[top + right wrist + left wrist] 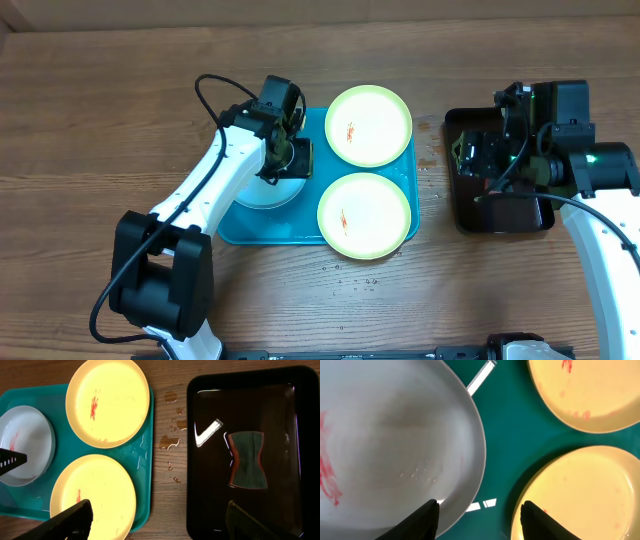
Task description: Clean dirty plates on tray and stack at the side
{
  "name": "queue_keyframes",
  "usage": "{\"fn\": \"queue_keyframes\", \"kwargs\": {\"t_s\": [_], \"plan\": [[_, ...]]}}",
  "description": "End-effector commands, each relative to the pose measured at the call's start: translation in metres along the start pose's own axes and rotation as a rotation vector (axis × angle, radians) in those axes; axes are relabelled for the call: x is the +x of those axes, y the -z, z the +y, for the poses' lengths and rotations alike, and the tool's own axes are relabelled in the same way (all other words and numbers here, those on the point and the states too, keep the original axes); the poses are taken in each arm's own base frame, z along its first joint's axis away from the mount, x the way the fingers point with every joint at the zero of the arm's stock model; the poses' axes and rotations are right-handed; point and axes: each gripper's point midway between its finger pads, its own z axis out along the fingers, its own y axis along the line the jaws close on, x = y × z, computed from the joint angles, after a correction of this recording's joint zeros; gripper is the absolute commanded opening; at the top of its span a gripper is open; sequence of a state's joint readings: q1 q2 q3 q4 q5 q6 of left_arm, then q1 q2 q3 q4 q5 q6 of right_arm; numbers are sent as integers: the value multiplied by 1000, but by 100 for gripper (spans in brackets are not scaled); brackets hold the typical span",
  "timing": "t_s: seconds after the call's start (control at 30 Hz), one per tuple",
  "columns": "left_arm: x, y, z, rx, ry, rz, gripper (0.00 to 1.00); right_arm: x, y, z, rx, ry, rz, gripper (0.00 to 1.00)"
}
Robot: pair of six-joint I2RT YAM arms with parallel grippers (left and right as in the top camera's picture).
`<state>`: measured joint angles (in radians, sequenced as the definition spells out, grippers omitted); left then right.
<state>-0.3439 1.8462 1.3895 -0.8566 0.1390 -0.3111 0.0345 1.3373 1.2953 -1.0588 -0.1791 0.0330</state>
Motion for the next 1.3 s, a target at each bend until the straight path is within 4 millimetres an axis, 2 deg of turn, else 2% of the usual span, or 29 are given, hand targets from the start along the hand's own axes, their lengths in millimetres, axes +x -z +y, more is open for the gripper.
{"fn": "queue_keyframes", "kwargs": {"t_s": [0.0,0.3,0.8,1.1,1.27], "plan": [[-7,-9,-2,-41,-20,-19,54,-10,7,4,-8,3,-30,87],[-5,-29,4,-98,28,-2,54,-10,6,4,-8,3,-30,87],[-6,-33,3,-96,11,-1,52,-10,6,4,-8,3,-31,87],[-8,-34,-2,-71,-245,3,61,-10,6,2,3,7,-32,87],[-18,-36,-5,-65,-393,-31,59,-10,6,2,3,7,-32,87]]}}
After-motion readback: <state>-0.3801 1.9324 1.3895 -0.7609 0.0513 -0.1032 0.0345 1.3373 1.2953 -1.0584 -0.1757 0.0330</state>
